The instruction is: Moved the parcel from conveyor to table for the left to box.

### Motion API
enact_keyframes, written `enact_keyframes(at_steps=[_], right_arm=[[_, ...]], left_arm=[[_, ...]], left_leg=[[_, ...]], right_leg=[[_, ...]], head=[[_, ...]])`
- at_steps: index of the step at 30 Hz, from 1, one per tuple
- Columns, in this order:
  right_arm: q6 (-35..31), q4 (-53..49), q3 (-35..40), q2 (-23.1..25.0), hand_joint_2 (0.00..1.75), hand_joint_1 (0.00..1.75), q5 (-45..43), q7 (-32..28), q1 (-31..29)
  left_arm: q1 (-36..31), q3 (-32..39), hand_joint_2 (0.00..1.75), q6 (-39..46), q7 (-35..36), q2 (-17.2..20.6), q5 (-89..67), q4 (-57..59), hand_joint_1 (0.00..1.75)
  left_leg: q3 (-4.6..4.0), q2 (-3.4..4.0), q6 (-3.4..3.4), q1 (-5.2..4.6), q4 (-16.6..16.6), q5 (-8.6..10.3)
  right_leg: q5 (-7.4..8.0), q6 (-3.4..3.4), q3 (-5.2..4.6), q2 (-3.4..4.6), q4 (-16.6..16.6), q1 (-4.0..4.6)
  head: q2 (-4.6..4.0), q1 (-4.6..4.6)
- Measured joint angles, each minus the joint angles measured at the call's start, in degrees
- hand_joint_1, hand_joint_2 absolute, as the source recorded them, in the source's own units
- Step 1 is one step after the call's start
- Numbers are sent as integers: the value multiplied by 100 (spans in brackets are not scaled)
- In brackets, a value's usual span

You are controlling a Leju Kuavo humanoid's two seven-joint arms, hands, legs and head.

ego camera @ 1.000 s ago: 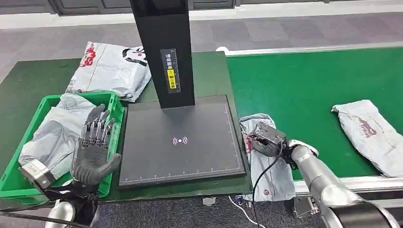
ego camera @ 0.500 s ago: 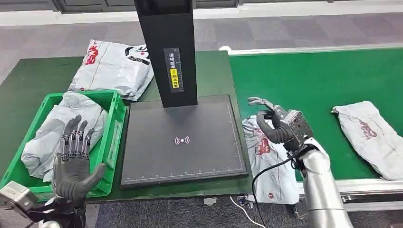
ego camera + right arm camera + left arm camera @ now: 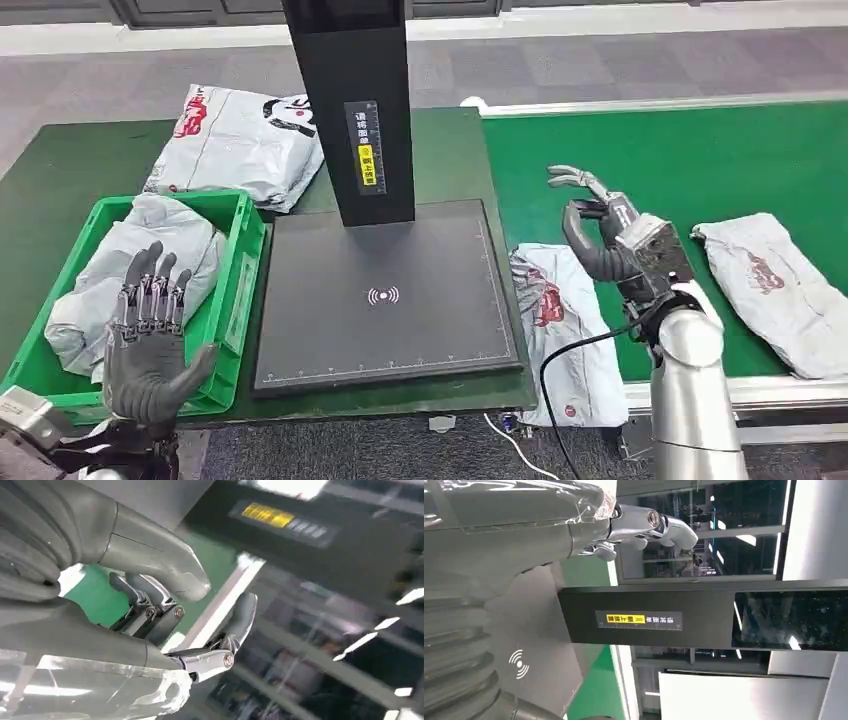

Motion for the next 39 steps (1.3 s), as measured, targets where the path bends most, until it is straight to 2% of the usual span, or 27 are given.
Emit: enact_keyframes(at_steps=[3, 7, 12, 15, 23, 24, 27, 30, 33, 36, 37, 39], right_arm=[[-515, 20, 138, 11, 175, 0, 927, 427, -122], [-1053, 366, 473, 11, 175, 0, 2595, 1368, -439], [-1532, 2128, 1129, 4, 175, 0, 4229, 2177, -1267], [-1758, 3255, 1436, 4, 175, 0, 4543, 2232, -1531], [-1633, 4663, 1843, 4, 175, 0, 4924, 2335, -1746], [-1614, 4875, 1934, 9, 0, 0, 4976, 2333, -1745], [-1585, 5353, 2142, 79, 0, 0, 5031, 2271, -1743], [-1292, 5786, 2319, 138, 0, 0, 5028, 2046, -1697], [-883, 6059, 2486, 230, 0, 0, 5123, 1974, -1778], [-203, 6339, 2792, 227, 0, 0, 5300, 1865, -1947], [-63, 6419, 2887, 219, 0, 0, 5349, 1822, -2007], [89, 6505, 3025, 201, 0, 0, 5391, 1773, -2062]], left_arm=[[-4, 0, 175, -2, 50, -22, -15, -4, 0], [-76, 0, 175, -61, 175, -33, -50, -17, 0], [-420, -31, 175, -166, 395, -63, -35, 118, 0], [-618, -76, 175, -186, 450, -61, 17, 282, 0], [-814, -179, 175, -201, 461, -46, 131, 520, 0], [-847, -199, 175, -201, 464, -35, 159, 572, 0], [-964, -267, 175, -199, 503, 2, 219, 704, 0], [-1051, -352, 175, -190, 542, 42, 275, 815, 0], [-1220, -411, 175, -170, 579, 79, 356, 975, 0], [-1443, -553, 175, -118, 606, 120, 481, 1240, 0], [-1484, -594, 175, -103, 612, 135, 511, 1307, 0], [-1517, -630, 175, -87, 614, 153, 544, 1373, 0]], left_leg=[[-1, 0, 0, 0, 0, 0], [-1, 1, 1, 1, 0, 4], [7, 1, 0, 1, 0, 16], [4, -14, -1, 0, 0, 22], [-3, -18, -1, 0, 0, 19], [-4, -18, -1, 0, 0, 17], [-3, -16, -2, 0, 0, 18], [-2, -11, -3, 2, 0, 17], [46, 60, -13, 9, -1, -7], [134, 102, -22, 21, -3, -44], [133, 115, -29, 25, -7, -69], [223, 135, -29, 32, -13, -114]], right_leg=[[0, 0, 1, 0, 0, 0], [1, -1, 1, 2, 0, 0], [13, 3, 2, 2, 0, 3], [14, 5, 5, -12, 0, 3], [12, 5, 0, -18, 0, 9], [12, 5, -1, -18, 0, 9], [12, 5, -3, -17, 0, 9], [12, 5, -3, -13, 0, 9], [13, 2, 14, 52, 0, 8], [-7, -20, 86, 100, -2, 17], [-22, -27, 123, 114, -2, 19], [-65, -37, 200, 129, -2, 26]], head=[[0, 0], [0, 0], [0, 0], [0, 0], [0, 0], [0, 0], [0, 0], [0, 0], [0, 0], [0, 0], [0, 0], [0, -2]])
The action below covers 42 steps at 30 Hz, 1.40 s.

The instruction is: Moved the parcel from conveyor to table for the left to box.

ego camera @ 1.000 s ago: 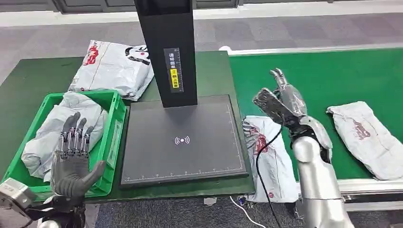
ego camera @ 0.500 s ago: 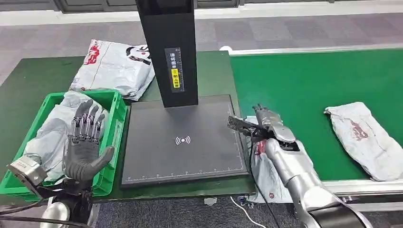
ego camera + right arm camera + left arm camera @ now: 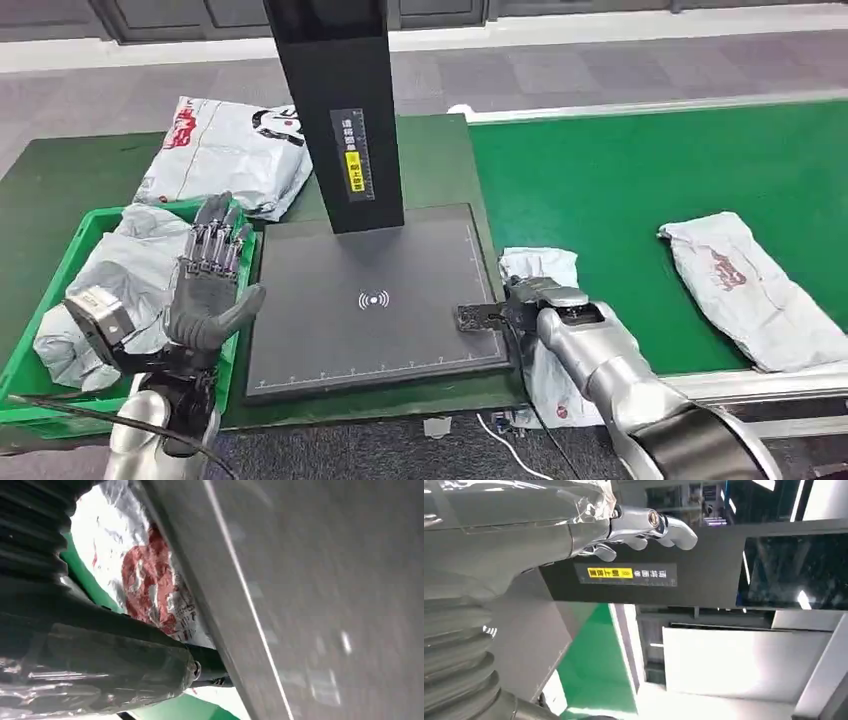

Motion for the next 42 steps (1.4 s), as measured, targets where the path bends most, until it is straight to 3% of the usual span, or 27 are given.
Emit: enact_keyframes(at_steps=[4, 16, 22, 25, 27, 29, 30, 31, 33, 35, 42], right_arm=[[288, 135, 238, -103, 0, 0, 52, -50, -115], [496, 168, 614, -348, 0, 0, 118, 72, -335], [382, 175, 682, -678, 0, 0, 100, 105, -351], [245, 120, 684, -978, 0, 0, 118, 70, -365], [72, 85, 712, -1456, 0, 0, 188, 189, -280], [-95, 20, 747, -1806, 0, 0, 162, 249, -95], [-147, -27, 747, -2077, 0, 0, 120, 254, 158], [-232, -119, 749, -2169, 0, 0, 89, 254, 332], [-258, -302, 756, -2426, 0, 0, 17, 278, 560], [-267, -457, 774, -2588, 0, 0, -11, 306, 741], [-241, -835, 776, -2889, 0, 0, -112, 433, 1095]], left_arm=[[-64, -61, 175, 31, 0, 37, 63, 87, 0], [-154, -125, 175, 100, 46, 46, 125, 83, 0], [-157, -129, 175, 100, 55, 55, 129, 70, 0], [-149, -129, 175, 100, 55, 59, 129, 24, 0], [-136, -129, 175, 105, 52, 74, 131, -31, 0], [-98, -129, 175, 140, 50, 79, 140, -72, 0], [-55, -127, 175, 155, 44, 98, 149, -114, 0], [-19, -127, 175, 168, 39, 122, 149, -131, 0], [93, -127, 175, 188, 44, 190, 162, -118, 0], [166, -127, 175, 188, 42, 212, 166, -107, 0], [252, -127, 175, 192, 42, 249, 173, -92, 0]], left_leg=[[142, 0, -5, 19, -2, -62], [177, -23, 26, 0, 1, -54], [173, -116, 90, -11, 4, -22], [113, -196, 139, -23, 6, 29], [68, -254, 164, -27, 8, 48], [-23, -303, 187, -37, 31, 82], [-84, -319, 200, -42, 38, 103], [-113, -322, 199, -45, 39, 117], [-116, -239, 203, -49, 44, 103], [-114, -233, 213, -50, 46, 89], [-108, -287, 230, -51, 47, 78]], right_leg=[[-75, -7, 139, -4, 0, 17], [-74, 17, 150, -31, -16, 20], [-78, 72, 163, -122, -62, 3], [-80, 96, 155, -200, -88, -19], [-76, 88, 150, -215, -112, -25], [-5, 106, 95, -235, -121, -34], [46, 167, 66, -245, -120, -42], [66, 184, 66, -250, -120, -45], [84, 174, 29, -164, -128, -46], [73, 186, 39, -149, -134, -45], [44, 199, 54, -201, -142, -45]], head=[[0, 0], [0, 2], [0, -2], [0, -2], [0, -7], [0, 0], [0, 4], [0, 7], [0, 13], [0, 11], [0, 9]])
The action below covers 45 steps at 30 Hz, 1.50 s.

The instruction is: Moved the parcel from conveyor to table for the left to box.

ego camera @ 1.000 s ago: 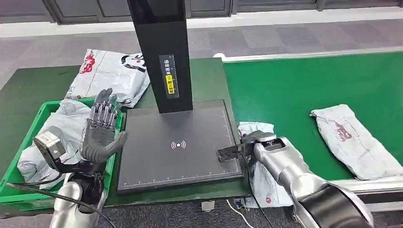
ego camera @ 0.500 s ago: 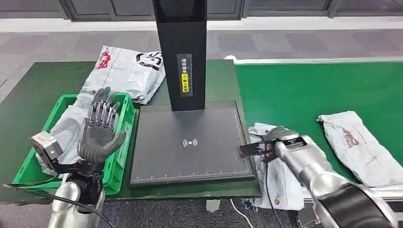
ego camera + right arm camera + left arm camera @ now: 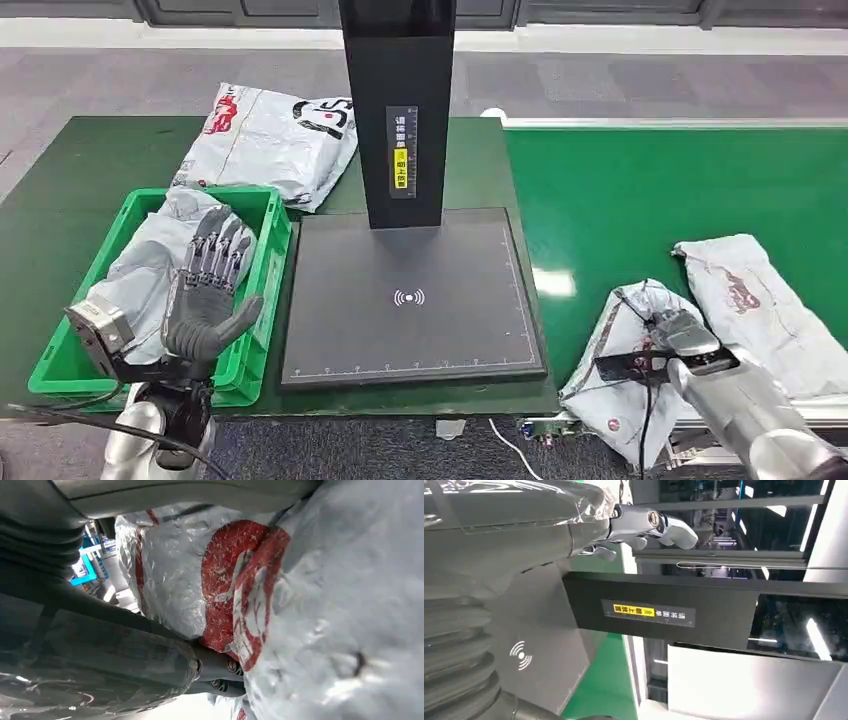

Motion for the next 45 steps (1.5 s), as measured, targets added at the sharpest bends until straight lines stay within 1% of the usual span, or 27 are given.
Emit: enact_keyframes(at_steps=[7, 9, 14, 19, 30, 34, 37, 39, 40, 42, 44, 45], right_arm=[[50, -322, 0, -158, 0, 0, -33, -6, 220], [52, -376, 0, -180, 0, 175, -33, -13, 257], [57, -457, 11, -143, 0, 175, -33, 40, 287], [-221, -457, 33, 4, 0, 175, 11, 197, 294], [-704, -486, -88, 303, 0, 175, -335, 144, 311], [-1049, -691, -481, 480, 0, 175, -958, -75, 375], [-1248, -904, -971, 703, 0, 175, -1875, -372, 467], [-1270, -1267, -1365, 858, 0, 175, -2602, -599, 633], [-1252, -1448, -1546, 924, 0, 175, -2823, -641, 726], [-1191, -1806, -1839, 1057, 0, 175, -3044, -649, 888], [-1204, -2040, -2022, 1134, 0, 175, -3292, -805, 1016], [-1222, -2198, -2127, 1180, 175, 175, -3555, -964, 1088]], left_arm=[[29, 0, 175, 0, 0, 11, 0, 0, 0], [35, 0, 175, 0, 0, 11, 0, 0, 0], [45, 0, 175, 11, 5, 17, -4, -20, 0], [137, 0, 175, 11, 4, 48, -55, -131, 0], [423, 63, 175, -59, -50, 83, -162, -387, 0], [602, 184, 175, -127, -131, 90, -210, -533, 0], [710, 292, 175, -168, -173, 92, -253, -647, 0], [802, 363, 175, -179, -208, 92, -299, -736, 0], [843, 391, 175, -181, -214, 92, -304, -773, 0], [923, 452, 175, -195, -225, 92, -321, -839, 0], [985, 481, 175, -195, -251, 90, -352, -881, 0], [1020, 503, 175, -194, -278, 90, -361, -912, 0]], left_leg=[[0, 2, 1, 0, 1, -1], [0, 1, 1, 0, 1, -1], [2, 3, 1, 4, 0, -1], [4, 3, 1, 4, 0, -1], [2, 20, -3, 6, 0, -3], [-1, 25, -13, 14, -1, -8], [-13, 43, -18, 14, -1, -8], [-24, 56, -32, 14, -1, -11], [-30, 59, -34, 13, -1, -11], [-36, 62, -38, 13, -2, -8], [-51, 57, -43, 13, -3, -6], [-58, 58, -50, 13, -3, -5]], right_leg=[[0, 0, 3, -1, -2, 0], [0, 0, 3, -1, -2, 1], [-1, 0, 7, -1, -2, 3], [-1, -1, 10, -1, -2, 4], [1, -2, 9, 13, -1, 7], [0, -4, 5, 18, 2, 13], [2, -6, -15, 33, 14, 13], [4, -9, -40, 49, 23, 12], [4, -11, -49, 53, 26, 12], [3, -13, -63, 59, 34, 12], [0, -17, -76, 55, 42, 13], [-1, -19, -84, 56, 49, 12]], head=[[0, 2], [0, 2], [0, 2], [0, 2], [0, 2], [0, 2], [0, 4], [0, 4], [0, 2], [0, 2], [0, 2], [0, 4]])
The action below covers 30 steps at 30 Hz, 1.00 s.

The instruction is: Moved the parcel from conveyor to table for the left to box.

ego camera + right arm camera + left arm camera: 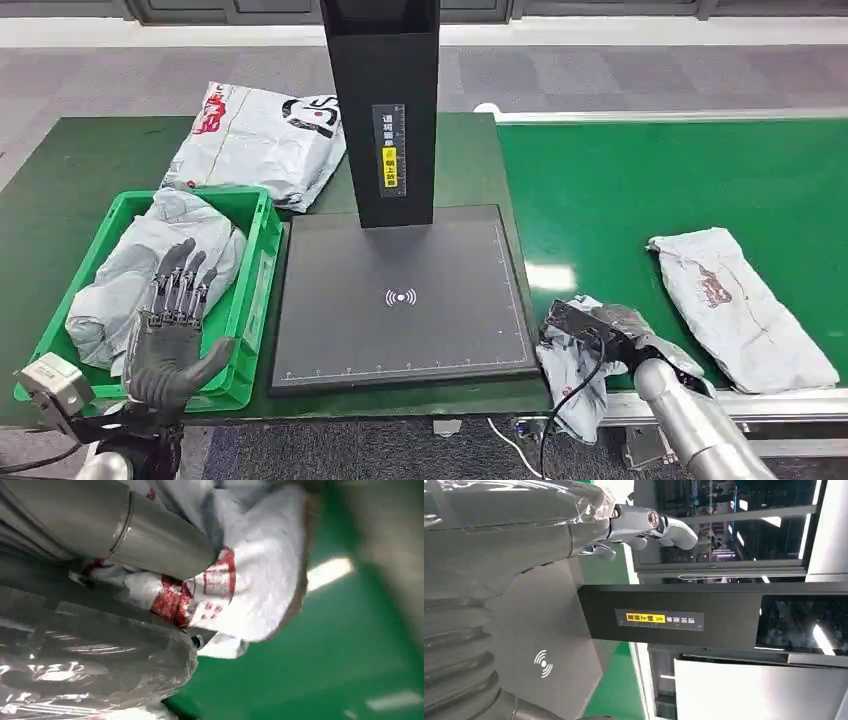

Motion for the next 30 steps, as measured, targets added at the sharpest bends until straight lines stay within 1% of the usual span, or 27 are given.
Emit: enact_keyframes(at_steps=[2, 4, 5, 9, 13, 19, 21, 27, 30], right_arm=[[-26, -488, -252, 164, 175, 175, -641, -289, 199], [-116, -1206, -628, 393, 175, 175, -1270, -502, 395], [-153, -1456, -763, 468, 175, 175, -1407, -535, 431], [-240, -2542, -1280, 843, 175, 175, -1688, -629, 577], [-240, -3244, -1586, 1206, 175, 175, -1675, -710, 661], [-172, -3752, -1774, 1521, 175, 175, -1660, -837, 657], [-111, -3829, -1774, 1609, 175, 175, -1447, -817, 601], [-77, -3818, -1692, 1818, 175, 175, -1060, -664, 408], [-153, -3511, -1393, 1875, 175, 175, -794, -513, 122]], left_arm=[[110, 85, 175, 35, -61, -31, -57, -89, 0], [240, 172, 175, 79, -107, -72, -100, -192, 0], [284, 214, 175, 81, -118, -90, -116, -230, 0], [433, 338, 175, 87, -144, -188, -190, -363, 0], [526, 400, 175, 83, -157, -308, -271, -448, 0], [556, 472, 175, 31, -177, -415, -350, -454, 0], [542, 490, 175, 7, -184, -431, -350, -450, 0], [443, 489, 175, -46, -184, -459, -352, -404, 0], [319, 489, 175, -87, -148, -461, -354, -343, 0]], left_leg=[[-11, 8, -10, -1, 0, -5], [-26, 18, -19, -2, 0, -4], [-29, 19, -20, -3, 0, -4], [-29, 20, -24, -2, -1, -2], [-29, 23, -32, -2, -2, -4], [-28, 24, -33, -3, -2, -3], [-28, 24, -34, -2, -1, -2], [-33, 22, -38, -2, -2, 1], [-30, 35, -41, -2, -2, 3]], right_leg=[[-1, -3, -24, 11, 13, -2], [-4, -8, -53, 22, 22, -3], [-4, -9, -60, 26, 25, -4], [-15, -25, -62, 21, 32, -1], [-19, -31, -67, 24, 40, -2], [-18, -32, -65, 25, 40, -2], [-18, -32, -65, 25, 42, -2], [-16, -35, -66, 23, 47, -2], [-11, -43, -73, 32, 47, -1]], head=[[0, -2], [0, -2], [0, -2], [0, -2], [0, -2], [0, -2], [0, -2], [0, 0], [0, 0]])
